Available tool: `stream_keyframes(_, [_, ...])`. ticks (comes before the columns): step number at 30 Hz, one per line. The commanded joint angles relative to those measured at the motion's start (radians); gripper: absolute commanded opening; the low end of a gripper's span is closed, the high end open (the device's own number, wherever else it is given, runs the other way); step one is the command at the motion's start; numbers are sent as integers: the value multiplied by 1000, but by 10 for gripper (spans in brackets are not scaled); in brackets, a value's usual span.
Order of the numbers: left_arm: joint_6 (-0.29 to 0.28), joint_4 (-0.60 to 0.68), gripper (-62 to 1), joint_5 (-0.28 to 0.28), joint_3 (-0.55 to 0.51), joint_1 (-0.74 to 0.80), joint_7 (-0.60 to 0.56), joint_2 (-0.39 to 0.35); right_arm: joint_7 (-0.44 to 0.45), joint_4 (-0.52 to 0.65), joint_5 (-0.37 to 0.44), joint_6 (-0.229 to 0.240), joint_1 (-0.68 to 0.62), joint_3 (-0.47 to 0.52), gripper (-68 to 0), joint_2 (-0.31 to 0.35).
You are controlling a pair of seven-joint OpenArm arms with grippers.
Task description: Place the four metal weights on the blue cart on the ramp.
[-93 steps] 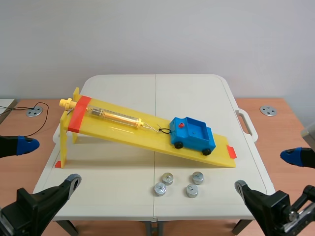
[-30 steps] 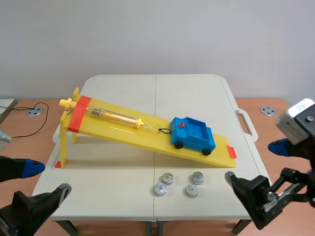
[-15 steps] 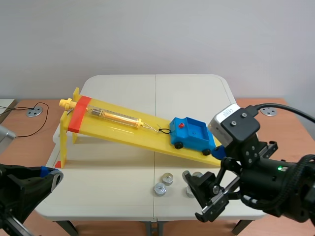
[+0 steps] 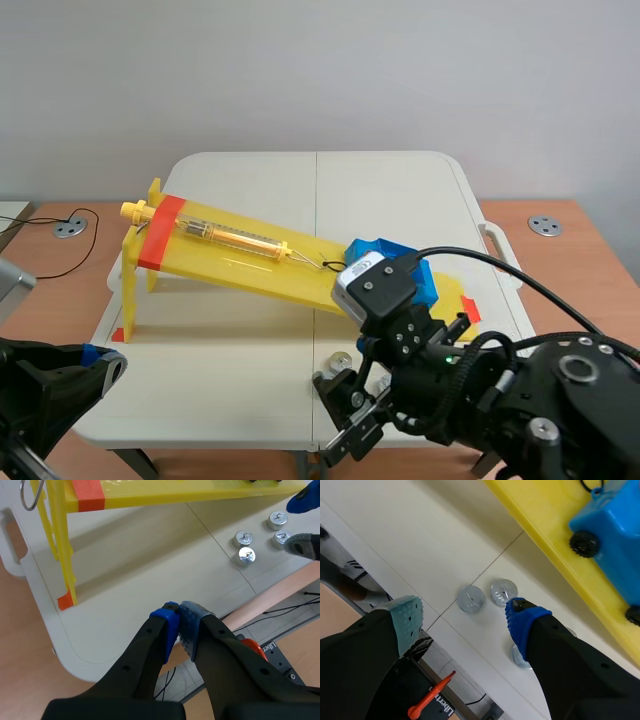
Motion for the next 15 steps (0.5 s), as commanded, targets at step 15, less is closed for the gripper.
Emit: stream_keyframes(15, [-32, 82, -582, -44, -14, -6, -79, 35, 139, -115, -88, -130, 154, -116, -327, -56])
